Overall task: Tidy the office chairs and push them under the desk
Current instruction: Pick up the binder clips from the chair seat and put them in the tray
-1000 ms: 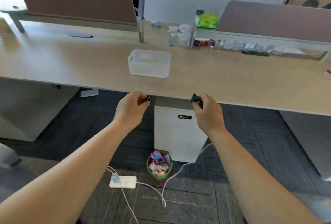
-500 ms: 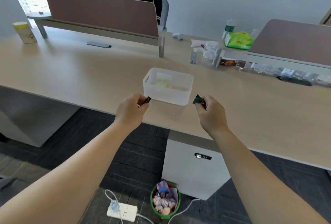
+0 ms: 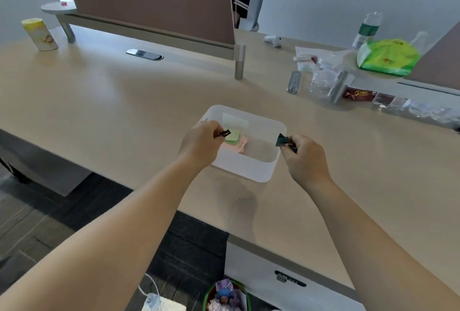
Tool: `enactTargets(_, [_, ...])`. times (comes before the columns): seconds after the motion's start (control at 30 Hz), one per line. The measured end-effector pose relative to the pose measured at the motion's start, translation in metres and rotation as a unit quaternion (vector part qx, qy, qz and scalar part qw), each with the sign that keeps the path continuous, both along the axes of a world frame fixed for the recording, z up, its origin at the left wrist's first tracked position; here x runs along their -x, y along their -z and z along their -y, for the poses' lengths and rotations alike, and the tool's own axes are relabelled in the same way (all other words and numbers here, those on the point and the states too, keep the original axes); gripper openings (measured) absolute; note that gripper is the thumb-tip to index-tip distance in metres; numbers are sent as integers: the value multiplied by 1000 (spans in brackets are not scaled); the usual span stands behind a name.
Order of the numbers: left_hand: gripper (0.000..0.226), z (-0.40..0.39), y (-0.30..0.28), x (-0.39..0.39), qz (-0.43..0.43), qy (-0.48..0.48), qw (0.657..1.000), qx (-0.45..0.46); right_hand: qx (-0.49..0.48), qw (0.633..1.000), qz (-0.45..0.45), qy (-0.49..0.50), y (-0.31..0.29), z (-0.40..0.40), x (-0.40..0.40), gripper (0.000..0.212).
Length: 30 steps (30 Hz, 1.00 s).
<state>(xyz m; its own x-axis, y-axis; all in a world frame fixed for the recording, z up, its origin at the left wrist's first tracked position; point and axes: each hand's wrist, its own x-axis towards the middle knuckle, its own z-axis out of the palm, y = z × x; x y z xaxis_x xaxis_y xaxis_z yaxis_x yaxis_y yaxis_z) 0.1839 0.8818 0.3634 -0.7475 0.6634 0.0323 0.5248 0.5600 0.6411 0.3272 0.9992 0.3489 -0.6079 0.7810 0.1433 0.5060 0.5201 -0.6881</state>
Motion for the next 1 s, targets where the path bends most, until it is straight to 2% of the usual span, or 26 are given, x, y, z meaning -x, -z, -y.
enactTargets(0.07, [22, -22, 6, 16, -19, 26, 998, 46, -6, 1000, 12, 0, 6, -12, 8, 19])
enactTargets(0.23, [25, -60, 21, 54, -67, 51, 980, 180, 0, 999, 46, -3, 20, -31, 35, 20])
enactTargets(0.37, [26, -78, 36, 79, -79, 44, 974, 209, 2, 998, 65, -7, 32, -41, 64, 19])
enactTargets(0.47, [31, -84, 38, 89, -69, 36, 981, 176, 7, 996, 83, -13, 38, -46, 82, 19])
enactTargets(0.6, [33, -79, 34, 100, -38, 25, 996, 73, 39, 994, 101, -16, 42, -45, 106, 19])
enactTargets(0.7, [30, -63, 34, 109, -17, 22, 999, 19, 61, 987, 146, -31, 41, -38, 125, 23])
enactTargets(0.87, [26, -37, 38, 121, 16, 2, 999, -27, 79, 969, 226, -60, 42, -30, 160, 27])
enactTargets(1.0, [26, -24, 43, 134, 32, -4, 999, -30, 130, 965, 217, -74, 46, -27, 187, 34])
